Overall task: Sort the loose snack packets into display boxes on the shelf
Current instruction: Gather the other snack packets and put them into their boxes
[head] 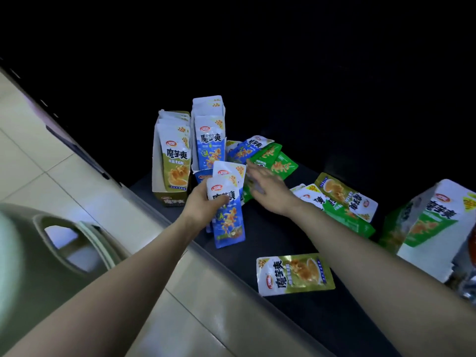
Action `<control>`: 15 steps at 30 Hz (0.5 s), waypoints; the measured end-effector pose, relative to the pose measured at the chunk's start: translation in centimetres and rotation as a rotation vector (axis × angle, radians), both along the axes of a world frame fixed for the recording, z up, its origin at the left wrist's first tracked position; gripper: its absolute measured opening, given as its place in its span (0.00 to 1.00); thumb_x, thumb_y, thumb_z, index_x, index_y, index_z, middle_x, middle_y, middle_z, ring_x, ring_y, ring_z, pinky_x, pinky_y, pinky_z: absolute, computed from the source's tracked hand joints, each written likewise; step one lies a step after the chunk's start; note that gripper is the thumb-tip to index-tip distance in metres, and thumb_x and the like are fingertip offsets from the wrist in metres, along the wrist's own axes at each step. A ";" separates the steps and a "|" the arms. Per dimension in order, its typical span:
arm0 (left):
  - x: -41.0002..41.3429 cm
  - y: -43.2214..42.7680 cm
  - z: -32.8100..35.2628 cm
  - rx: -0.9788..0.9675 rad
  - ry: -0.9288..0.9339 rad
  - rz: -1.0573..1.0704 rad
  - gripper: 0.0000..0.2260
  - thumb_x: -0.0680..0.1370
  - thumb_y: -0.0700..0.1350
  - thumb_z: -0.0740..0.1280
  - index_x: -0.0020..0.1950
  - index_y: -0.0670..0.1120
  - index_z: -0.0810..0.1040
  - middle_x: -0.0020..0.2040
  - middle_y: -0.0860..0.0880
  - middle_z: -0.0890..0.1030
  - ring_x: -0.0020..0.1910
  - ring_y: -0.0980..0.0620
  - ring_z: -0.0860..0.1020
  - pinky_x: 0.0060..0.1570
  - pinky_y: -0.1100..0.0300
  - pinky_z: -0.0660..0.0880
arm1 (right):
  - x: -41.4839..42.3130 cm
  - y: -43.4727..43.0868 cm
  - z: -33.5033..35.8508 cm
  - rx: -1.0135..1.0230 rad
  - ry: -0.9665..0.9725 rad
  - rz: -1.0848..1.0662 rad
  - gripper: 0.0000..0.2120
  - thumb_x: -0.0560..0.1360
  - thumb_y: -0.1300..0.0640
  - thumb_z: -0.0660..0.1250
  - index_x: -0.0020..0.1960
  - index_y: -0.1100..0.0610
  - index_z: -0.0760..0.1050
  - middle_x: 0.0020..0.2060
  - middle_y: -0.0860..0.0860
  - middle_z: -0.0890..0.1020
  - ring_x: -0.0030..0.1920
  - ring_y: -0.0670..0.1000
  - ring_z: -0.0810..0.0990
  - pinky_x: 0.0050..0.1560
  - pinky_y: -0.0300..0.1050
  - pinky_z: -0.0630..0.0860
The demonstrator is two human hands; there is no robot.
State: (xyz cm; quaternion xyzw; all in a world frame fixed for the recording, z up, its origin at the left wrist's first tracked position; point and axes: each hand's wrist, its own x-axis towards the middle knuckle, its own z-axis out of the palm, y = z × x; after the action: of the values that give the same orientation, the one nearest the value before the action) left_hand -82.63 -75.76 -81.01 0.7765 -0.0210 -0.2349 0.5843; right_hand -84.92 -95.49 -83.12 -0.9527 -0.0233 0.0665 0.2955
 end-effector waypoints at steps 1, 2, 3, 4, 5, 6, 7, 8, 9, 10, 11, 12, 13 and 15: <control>0.2 0.1 -0.1 0.003 -0.006 0.002 0.13 0.77 0.37 0.70 0.56 0.51 0.74 0.55 0.45 0.82 0.55 0.44 0.81 0.54 0.45 0.79 | 0.2 0.6 -0.6 -0.107 0.057 0.058 0.27 0.81 0.57 0.59 0.78 0.54 0.56 0.79 0.50 0.54 0.78 0.51 0.52 0.74 0.50 0.53; 0.4 0.2 -0.4 0.005 -0.010 0.014 0.12 0.76 0.37 0.69 0.55 0.51 0.74 0.54 0.45 0.82 0.54 0.44 0.81 0.52 0.45 0.79 | 0.1 1.0 -1.2 -0.192 0.090 0.094 0.27 0.81 0.55 0.58 0.78 0.52 0.54 0.79 0.48 0.53 0.78 0.51 0.50 0.73 0.50 0.50; 0.7 0.4 -0.6 0.017 -0.012 0.032 0.12 0.76 0.37 0.69 0.54 0.52 0.74 0.53 0.46 0.82 0.54 0.44 0.81 0.49 0.46 0.79 | -0.2 1.2 -1.8 -0.247 0.074 0.108 0.28 0.81 0.54 0.58 0.78 0.51 0.55 0.79 0.48 0.54 0.78 0.50 0.50 0.72 0.49 0.49; 0.9 0.6 -0.8 0.026 -0.015 0.053 0.12 0.76 0.38 0.69 0.54 0.53 0.74 0.53 0.46 0.82 0.53 0.44 0.81 0.48 0.47 0.79 | -0.6 1.0 -1.9 -0.273 0.022 0.104 0.27 0.80 0.53 0.59 0.78 0.49 0.57 0.77 0.48 0.58 0.77 0.50 0.52 0.70 0.48 0.50; 1.2 1.0 -1.1 0.028 -0.013 0.083 0.14 0.76 0.38 0.70 0.56 0.53 0.74 0.53 0.47 0.82 0.53 0.45 0.81 0.48 0.46 0.79 | -0.8 0.5 -1.9 -0.280 -0.030 0.090 0.26 0.79 0.51 0.60 0.76 0.48 0.61 0.74 0.47 0.63 0.74 0.51 0.57 0.68 0.49 0.51; 1.5 1.3 -1.2 0.024 -0.006 0.120 0.16 0.76 0.38 0.70 0.61 0.52 0.73 0.53 0.47 0.82 0.53 0.46 0.81 0.50 0.46 0.79 | -1.0 -0.2 -1.7 -0.285 -0.058 0.074 0.24 0.78 0.49 0.61 0.73 0.48 0.66 0.69 0.47 0.68 0.71 0.51 0.61 0.65 0.49 0.53; 1.9 1.5 -1.4 0.016 0.008 0.165 0.20 0.76 0.38 0.70 0.65 0.51 0.71 0.54 0.48 0.82 0.52 0.47 0.81 0.52 0.46 0.79 | -1.0 -0.7 -1.6 -0.283 -0.060 0.052 0.22 0.76 0.46 0.60 0.68 0.48 0.72 0.63 0.47 0.72 0.67 0.51 0.65 0.63 0.48 0.54; 2.2 1.7 -1.5 0.006 0.023 0.205 0.21 0.76 0.38 0.70 0.66 0.50 0.70 0.55 0.48 0.81 0.52 0.47 0.81 0.53 0.46 0.79 | -0.8 -1.1 -1.3 -0.266 -0.059 0.022 0.21 0.73 0.43 0.58 0.61 0.49 0.77 0.56 0.48 0.75 0.63 0.51 0.69 0.61 0.47 0.56; 2.5 1.8 -1.6 -0.001 0.030 0.235 0.21 0.76 0.39 0.71 0.65 0.50 0.70 0.55 0.47 0.81 0.52 0.47 0.81 0.54 0.45 0.79 | -0.6 -1.3 -1.1 -0.231 -0.066 -0.010 0.19 0.72 0.43 0.57 0.55 0.50 0.79 0.50 0.48 0.75 0.60 0.51 0.71 0.60 0.45 0.58; 2.7 1.7 -1.6 0.005 0.027 0.254 0.19 0.75 0.40 0.71 0.63 0.51 0.70 0.55 0.47 0.81 0.52 0.47 0.81 0.54 0.44 0.79 | -0.1 -1.4 -0.9 -0.187 -0.098 -0.043 0.15 0.72 0.45 0.60 0.50 0.52 0.79 0.47 0.48 0.75 0.57 0.52 0.72 0.62 0.47 0.61; 2.7 1.6 -1.7 0.019 0.012 0.267 0.17 0.74 0.42 0.72 0.59 0.52 0.71 0.55 0.48 0.82 0.52 0.47 0.81 0.55 0.43 0.79 | 0.6 -1.3 -1.0 -0.149 -0.159 -0.071 0.11 0.73 0.50 0.63 0.50 0.53 0.79 0.47 0.49 0.74 0.56 0.52 0.72 0.62 0.50 0.65; 2.6 1.5 -1.6 0.039 -0.012 0.277 0.16 0.72 0.44 0.73 0.57 0.52 0.72 0.53 0.49 0.82 0.51 0.48 0.82 0.54 0.42 0.79 | 1.3 -1.0 -1.0 -0.118 -0.222 -0.087 0.10 0.73 0.55 0.65 0.54 0.54 0.78 0.51 0.51 0.75 0.58 0.53 0.71 0.63 0.52 0.67; 2.5 1.3 -1.6 0.059 -0.039 0.289 0.16 0.71 0.46 0.72 0.56 0.51 0.73 0.51 0.50 0.82 0.51 0.49 0.81 0.54 0.43 0.79 | 2.1 -0.6 -1.0 -0.086 -0.247 -0.087 0.15 0.74 0.57 0.65 0.60 0.54 0.76 0.60 0.52 0.75 0.63 0.53 0.69 0.67 0.53 0.65; 2.2 1.1 -1.4 0.116 -0.104 0.298 0.14 0.73 0.45 0.72 0.54 0.51 0.72 0.47 0.55 0.80 0.49 0.50 0.80 0.53 0.48 0.78 | 3.4 0.2 -1.1 -0.085 -0.149 -0.034 0.29 0.76 0.56 0.63 0.76 0.51 0.62 0.77 0.49 0.59 0.75 0.50 0.55 0.72 0.49 0.54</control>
State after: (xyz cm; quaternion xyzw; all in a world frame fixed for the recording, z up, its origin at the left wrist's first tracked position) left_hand -80.42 -74.65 -82.37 0.8147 0.0779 -0.1056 0.5649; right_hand -81.51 -95.26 -84.24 -0.9670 -0.0262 -0.0084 0.2534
